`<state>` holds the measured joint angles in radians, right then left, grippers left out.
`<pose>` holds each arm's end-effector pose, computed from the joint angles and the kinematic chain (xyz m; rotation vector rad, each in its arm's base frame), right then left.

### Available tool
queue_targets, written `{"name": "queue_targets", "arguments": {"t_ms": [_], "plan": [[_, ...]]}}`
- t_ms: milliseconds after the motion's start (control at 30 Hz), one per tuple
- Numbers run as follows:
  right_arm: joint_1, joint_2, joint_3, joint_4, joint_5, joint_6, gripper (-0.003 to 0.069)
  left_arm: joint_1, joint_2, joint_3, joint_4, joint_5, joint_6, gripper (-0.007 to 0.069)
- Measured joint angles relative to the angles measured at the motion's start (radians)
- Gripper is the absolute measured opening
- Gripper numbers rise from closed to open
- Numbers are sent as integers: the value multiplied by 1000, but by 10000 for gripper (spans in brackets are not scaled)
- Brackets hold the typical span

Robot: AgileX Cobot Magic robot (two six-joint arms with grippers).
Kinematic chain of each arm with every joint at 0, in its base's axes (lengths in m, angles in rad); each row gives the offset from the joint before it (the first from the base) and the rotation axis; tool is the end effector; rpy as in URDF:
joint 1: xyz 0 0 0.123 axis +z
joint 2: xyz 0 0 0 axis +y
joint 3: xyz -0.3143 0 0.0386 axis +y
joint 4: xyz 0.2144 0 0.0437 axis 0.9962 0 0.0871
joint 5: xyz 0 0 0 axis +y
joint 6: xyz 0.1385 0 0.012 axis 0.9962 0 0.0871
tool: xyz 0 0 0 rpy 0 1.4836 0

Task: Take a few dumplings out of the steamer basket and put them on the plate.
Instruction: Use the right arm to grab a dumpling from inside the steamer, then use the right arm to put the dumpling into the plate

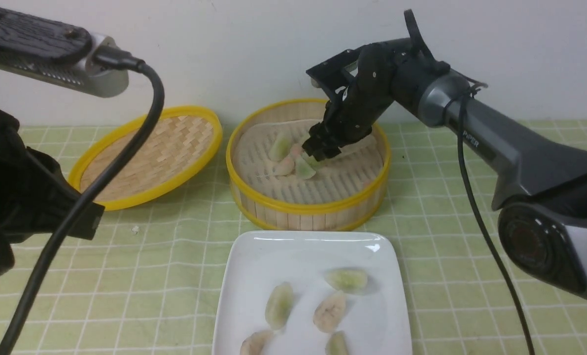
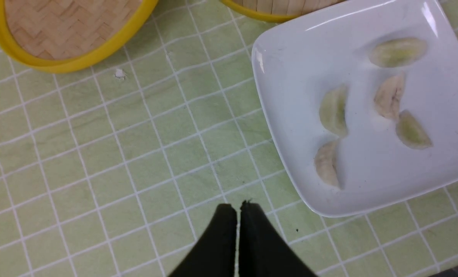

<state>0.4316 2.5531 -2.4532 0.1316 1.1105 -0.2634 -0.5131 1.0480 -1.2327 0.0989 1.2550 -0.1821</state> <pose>0.5024 0.2494 0.1632 -0.8785 2.5509 0.2282 0.1424 -0.0652 0.3818 0.4233 2.5165 -0.1390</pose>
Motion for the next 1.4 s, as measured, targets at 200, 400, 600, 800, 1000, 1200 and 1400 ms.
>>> {"name": "queue_targets", "arguments": {"t_ms": [200, 400, 600, 800, 1000, 1200, 1400], "plan": [[0, -40, -113, 2, 135, 9, 370, 0, 0, 0, 2, 0, 0, -6], [0, -193, -80, 28, 143, 83, 370, 0, -1, 1, 2, 0, 0, -6], [0, -488, 289, 126, 141, 88, 370, 0, -18, 2, 2, 0, 0, -6], [1, -753, 866, 200, 134, 65, 370, 0, -38, 2, 1, 0, 6, -6], [7, -784, 1193, 285, -6, 52, 370, 0, -38, 2, -15, 0, 14, -6], [34, -757, 1293, 338, -139, 23, 370, 0, -38, 3, -61, 0, 30, -6], [48, -754, 1282, 349, -144, 5, 441, 0, -38, 3, -71, 0, 34, -6]]}}
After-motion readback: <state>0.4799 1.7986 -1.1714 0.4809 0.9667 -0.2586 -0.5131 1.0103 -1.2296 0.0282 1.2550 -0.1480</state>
